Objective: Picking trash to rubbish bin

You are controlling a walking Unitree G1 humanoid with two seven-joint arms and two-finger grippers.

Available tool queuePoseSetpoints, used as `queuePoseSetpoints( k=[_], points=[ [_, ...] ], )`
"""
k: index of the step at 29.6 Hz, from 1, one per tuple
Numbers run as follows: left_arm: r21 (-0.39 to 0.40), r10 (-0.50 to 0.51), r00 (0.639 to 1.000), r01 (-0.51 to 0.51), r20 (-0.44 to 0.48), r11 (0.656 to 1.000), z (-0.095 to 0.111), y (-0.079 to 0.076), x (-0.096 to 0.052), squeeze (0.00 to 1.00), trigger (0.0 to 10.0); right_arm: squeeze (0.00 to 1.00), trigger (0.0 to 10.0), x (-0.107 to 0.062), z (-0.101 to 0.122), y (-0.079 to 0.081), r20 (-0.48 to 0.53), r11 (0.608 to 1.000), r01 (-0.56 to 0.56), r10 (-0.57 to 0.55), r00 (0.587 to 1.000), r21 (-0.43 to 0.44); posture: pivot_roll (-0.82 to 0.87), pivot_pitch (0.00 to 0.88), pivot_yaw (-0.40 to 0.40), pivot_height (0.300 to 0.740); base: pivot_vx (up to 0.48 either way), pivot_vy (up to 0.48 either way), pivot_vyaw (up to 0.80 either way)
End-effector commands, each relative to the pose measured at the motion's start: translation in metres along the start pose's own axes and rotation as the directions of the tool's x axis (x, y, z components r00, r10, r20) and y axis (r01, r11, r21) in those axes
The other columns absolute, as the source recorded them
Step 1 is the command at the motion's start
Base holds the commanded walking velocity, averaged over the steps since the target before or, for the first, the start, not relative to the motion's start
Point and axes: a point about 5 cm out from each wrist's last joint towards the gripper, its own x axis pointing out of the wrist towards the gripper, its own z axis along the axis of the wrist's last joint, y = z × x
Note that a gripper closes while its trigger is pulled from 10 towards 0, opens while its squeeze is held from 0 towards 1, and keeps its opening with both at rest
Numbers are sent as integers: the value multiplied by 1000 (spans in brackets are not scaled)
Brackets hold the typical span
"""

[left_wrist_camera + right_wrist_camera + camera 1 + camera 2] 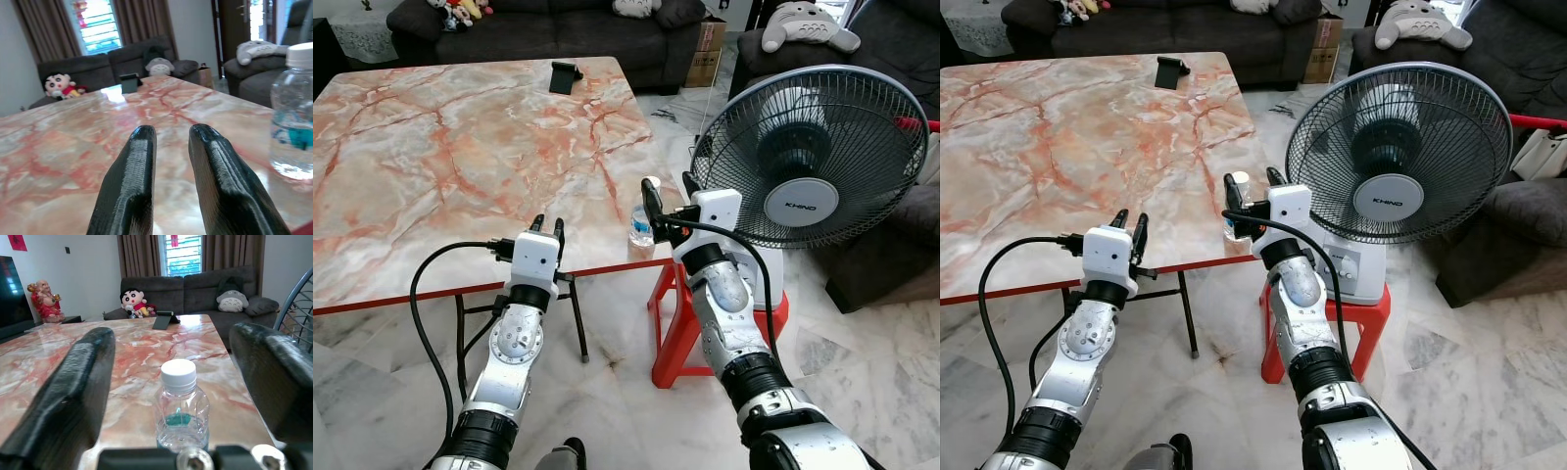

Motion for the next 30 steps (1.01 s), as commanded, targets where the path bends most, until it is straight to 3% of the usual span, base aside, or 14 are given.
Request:
queuePoseSetpoints(
  k=[1, 7, 8, 9, 10, 18, 30],
  points=[
    [-14, -1, 1000, 1, 16, 1000, 5, 0, 2, 0, 10000, 1000, 10000, 5, 0, 4, -16, 1000, -19, 19, 1000, -6, 133, 128, -14, 740, 0, 0, 0],
    [-5, 36, 999, -35, 18, 999, 7, 11, 3, 0, 10000, 1000, 10000, 6, -1, 9, -26, 999, -31, 31, 999, -7, 147, 132, -9, 740, 0, 0, 0],
    [6, 35, 999, -35, 17, 999, 7, 18, 6, 0, 10000, 278, 10000, 7, -2, 12, -35, 999, -39, 39, 999, -18, 152, 136, -7, 740, 0, 0, 0],
    [13, 31, 999, -31, 19, 999, 8, 20, 7, 0, 10000, 278, 10000, 8, -2, 13, -38, 999, -43, 42, 998, -22, 152, 136, -7, 740, 0, 0, 0],
    [24, 22, 999, -23, 23, 999, 9, 23, 9, 0, 10000, 0, 10000, 9, -1, 13, -40, 999, -45, 44, 998, -27, 155, 139, -8, 740, 0, 0, 0],
    [53, 0, 999, -3, 49, 999, 21, 32, 20, 0, 10000, 0, 10000, 12, 0, 10, -47, 998, -44, 42, 998, -40, 164, 184, -7, 740, 0, 0, 0],
    [29, 12, 999, -13, 37, 999, 24, 22, 15, 0, 10000, 0, 10000, 12, 3, -1, -43, 998, -7, 4, 999, -66, 152, 221, -7, 740, 0, 0, 0]
  ],
)
